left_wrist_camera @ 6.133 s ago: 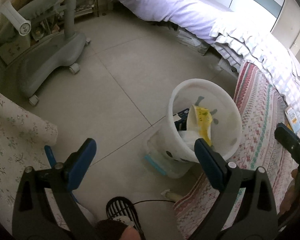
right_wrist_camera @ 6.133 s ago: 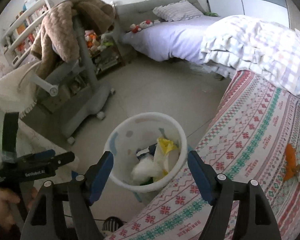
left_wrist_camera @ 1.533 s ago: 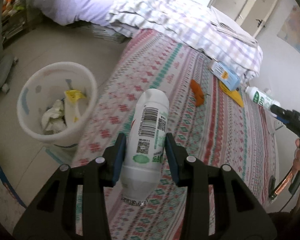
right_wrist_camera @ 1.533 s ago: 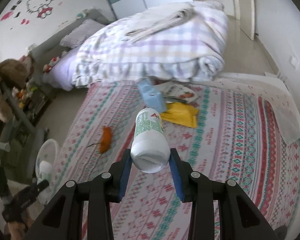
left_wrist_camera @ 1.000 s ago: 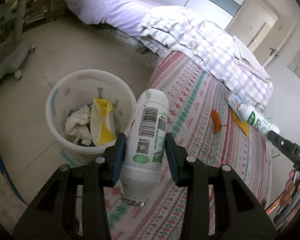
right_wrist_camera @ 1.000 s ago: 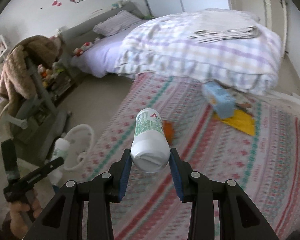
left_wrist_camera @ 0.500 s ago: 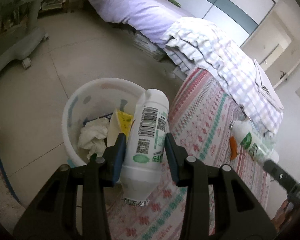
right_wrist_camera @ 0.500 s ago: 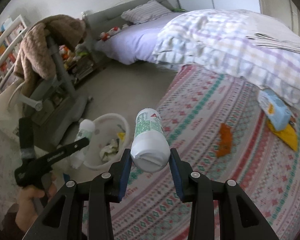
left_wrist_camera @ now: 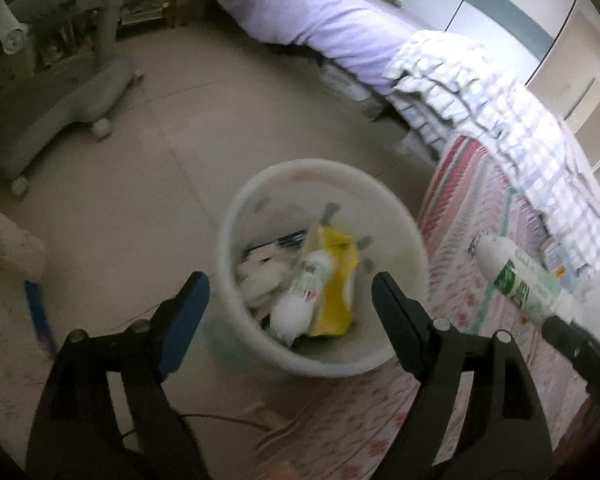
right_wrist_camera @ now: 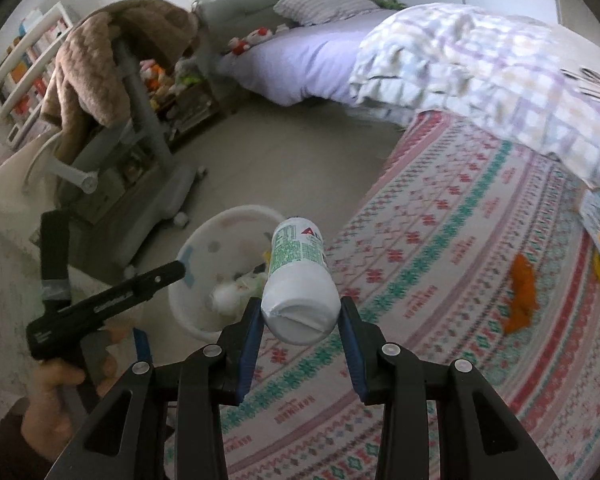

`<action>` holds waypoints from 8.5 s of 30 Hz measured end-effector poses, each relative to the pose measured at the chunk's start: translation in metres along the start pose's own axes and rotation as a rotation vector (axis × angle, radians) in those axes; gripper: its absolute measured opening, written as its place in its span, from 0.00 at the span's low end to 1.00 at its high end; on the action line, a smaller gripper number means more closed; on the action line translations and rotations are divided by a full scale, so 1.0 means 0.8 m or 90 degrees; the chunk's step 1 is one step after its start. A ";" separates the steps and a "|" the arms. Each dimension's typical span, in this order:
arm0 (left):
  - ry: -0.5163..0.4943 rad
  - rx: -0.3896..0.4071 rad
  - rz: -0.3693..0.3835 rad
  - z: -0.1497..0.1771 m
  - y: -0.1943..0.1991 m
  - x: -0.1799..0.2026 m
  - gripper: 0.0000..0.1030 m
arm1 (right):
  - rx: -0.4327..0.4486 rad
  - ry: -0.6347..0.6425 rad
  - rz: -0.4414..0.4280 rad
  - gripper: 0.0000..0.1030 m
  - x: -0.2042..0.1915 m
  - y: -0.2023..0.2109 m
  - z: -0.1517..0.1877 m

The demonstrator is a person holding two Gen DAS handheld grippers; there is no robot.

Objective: Collect trash
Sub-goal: 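Carry the white bottle to the bin and open the left tool while the right tool carries its bottle, then lower the green-label bottle into the white bin and open the right tool, then grasp the light-blue carton with the right tool while the left tool reaches the orange item, then grasp the orange item on the bed with the left tool, then carry the orange item into the white bin and open the left tool while the right tool holds the carton, then lower the light-blue carton into the white bin and open the right tool, then move both tools back to the bed toward the yellow bag and snack packet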

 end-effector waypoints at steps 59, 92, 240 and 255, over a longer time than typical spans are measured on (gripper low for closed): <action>-0.169 -0.043 0.026 0.055 0.050 0.159 0.98 | 0.053 -0.137 0.189 0.78 0.180 0.116 0.028; -0.339 -0.005 0.178 0.125 -0.081 0.412 0.46 | 0.108 -0.186 0.268 0.78 0.412 0.094 -0.002; -0.163 0.027 -0.025 0.019 0.056 0.072 0.96 | 0.058 -0.080 0.088 0.81 0.097 0.064 0.000; -0.207 0.023 0.012 0.033 0.050 0.166 0.97 | 0.056 -0.177 0.158 0.83 0.202 0.112 0.018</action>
Point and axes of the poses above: each gripper's, at about its wrist camera, not at the fingertips, and y roughly against the way its jaws point, x to its right, z to its underside, the point moved 7 cm from there along -y, roughly the way its jaws point, and after that the axes turned 7 degrees about x, right-handed, at the moved point
